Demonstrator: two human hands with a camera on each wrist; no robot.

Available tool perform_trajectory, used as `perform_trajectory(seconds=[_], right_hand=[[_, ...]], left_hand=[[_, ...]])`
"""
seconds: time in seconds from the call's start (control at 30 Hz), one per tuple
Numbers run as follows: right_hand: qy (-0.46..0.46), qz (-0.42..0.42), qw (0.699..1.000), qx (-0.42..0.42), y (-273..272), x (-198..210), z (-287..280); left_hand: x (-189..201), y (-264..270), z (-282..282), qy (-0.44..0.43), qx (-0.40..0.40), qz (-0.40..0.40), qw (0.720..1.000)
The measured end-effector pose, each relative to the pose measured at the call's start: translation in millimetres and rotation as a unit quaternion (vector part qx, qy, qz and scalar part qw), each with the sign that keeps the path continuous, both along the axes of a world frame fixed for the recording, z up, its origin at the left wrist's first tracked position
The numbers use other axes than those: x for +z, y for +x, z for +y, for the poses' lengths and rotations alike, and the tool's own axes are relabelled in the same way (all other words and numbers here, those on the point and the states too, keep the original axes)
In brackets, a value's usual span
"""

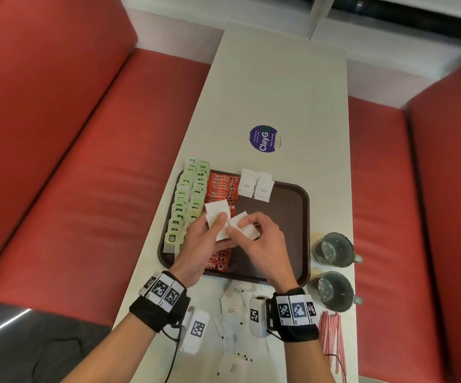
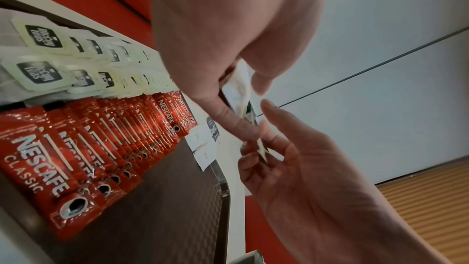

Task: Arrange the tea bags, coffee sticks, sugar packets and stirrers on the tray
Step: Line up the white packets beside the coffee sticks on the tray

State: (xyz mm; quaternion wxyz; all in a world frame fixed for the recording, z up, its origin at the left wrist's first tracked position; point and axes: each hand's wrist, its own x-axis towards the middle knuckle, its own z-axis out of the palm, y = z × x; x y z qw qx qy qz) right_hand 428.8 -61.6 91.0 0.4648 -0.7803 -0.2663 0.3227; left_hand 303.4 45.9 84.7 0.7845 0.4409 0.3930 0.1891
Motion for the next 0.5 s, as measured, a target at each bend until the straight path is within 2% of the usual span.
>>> perform_trajectory(seconds=[0.13, 0.27, 0.37, 0.5], right_hand=[[0.012, -0.026, 0.999, 0.038, 1, 1, -3], [0.026, 0.004, 0.999, 0.018, 6, 2, -10], [0.008, 0.025, 1.000, 0.018, 9, 0, -12], [-0.019, 0.002, 0.999, 0.036, 16, -3, -12]], left_hand=[[-3, 1, 2, 0.053, 0.001, 0.023, 0.998], [-8, 2, 6, 0.091, 0.029, 0.074, 0.993], [-8, 4, 8, 0.101, 0.033, 0.081, 0.991], [-9, 7, 9, 0.089, 0.034, 0.076, 0.993]])
